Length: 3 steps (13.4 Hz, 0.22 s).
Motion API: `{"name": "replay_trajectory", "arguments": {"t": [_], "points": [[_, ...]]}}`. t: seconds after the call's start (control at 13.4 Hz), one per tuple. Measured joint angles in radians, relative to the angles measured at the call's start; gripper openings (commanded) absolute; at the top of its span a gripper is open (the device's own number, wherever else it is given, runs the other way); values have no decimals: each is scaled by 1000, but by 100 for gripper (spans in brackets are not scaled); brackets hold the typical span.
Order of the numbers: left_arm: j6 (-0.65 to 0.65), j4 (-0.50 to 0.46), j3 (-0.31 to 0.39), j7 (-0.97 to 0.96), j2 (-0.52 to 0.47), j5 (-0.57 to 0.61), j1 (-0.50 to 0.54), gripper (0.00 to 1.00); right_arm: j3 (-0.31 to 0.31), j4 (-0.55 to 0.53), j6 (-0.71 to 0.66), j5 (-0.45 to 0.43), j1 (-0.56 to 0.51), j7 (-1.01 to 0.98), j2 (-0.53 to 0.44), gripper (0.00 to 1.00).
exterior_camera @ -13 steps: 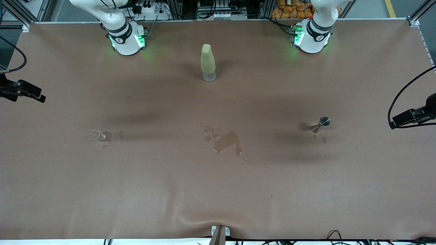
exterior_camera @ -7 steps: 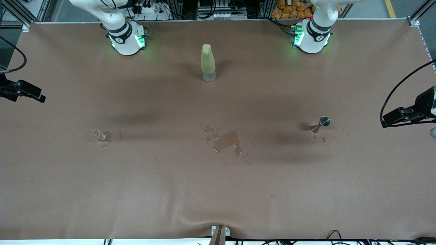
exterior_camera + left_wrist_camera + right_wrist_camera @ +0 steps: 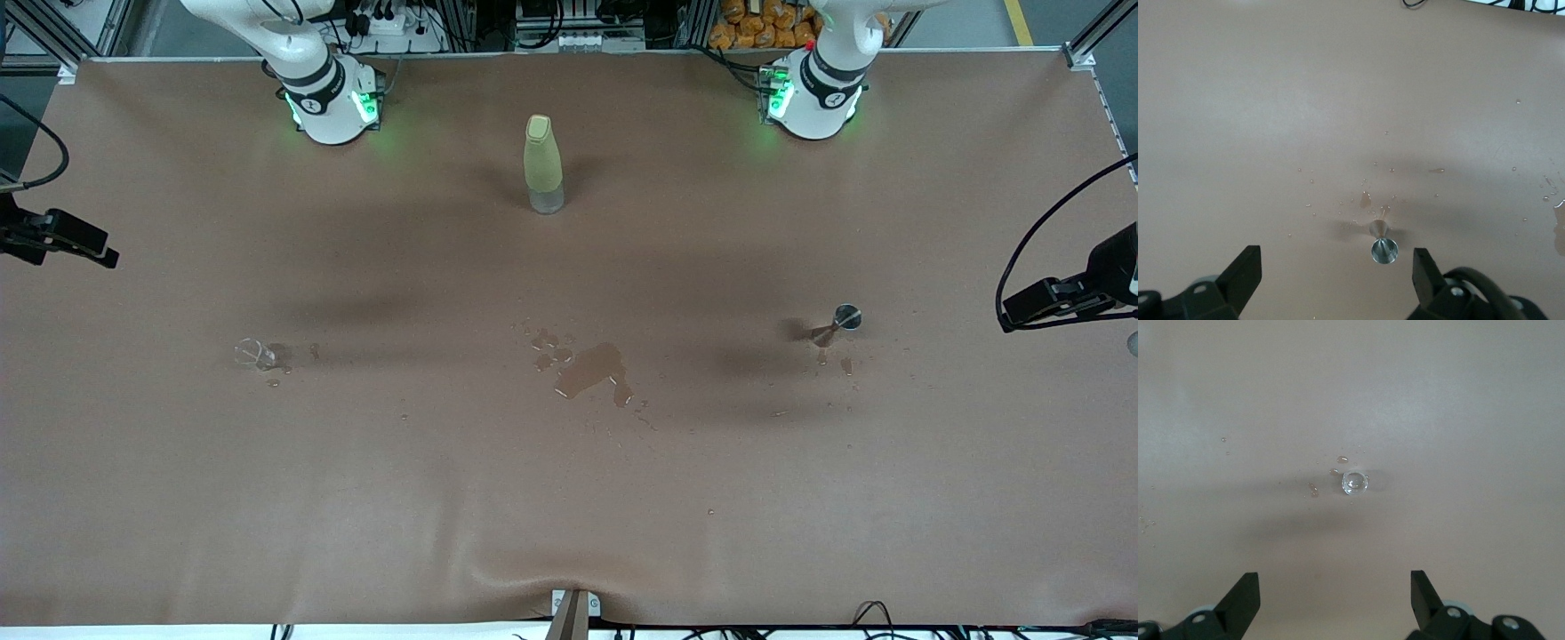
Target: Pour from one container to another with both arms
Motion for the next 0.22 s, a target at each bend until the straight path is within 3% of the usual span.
{"name": "replay_trajectory", "arguments": {"t": [0.22], "points": [[-23,0,2,0,0,-1,1,100,0,0,0,0,0,0,0,100]]}}
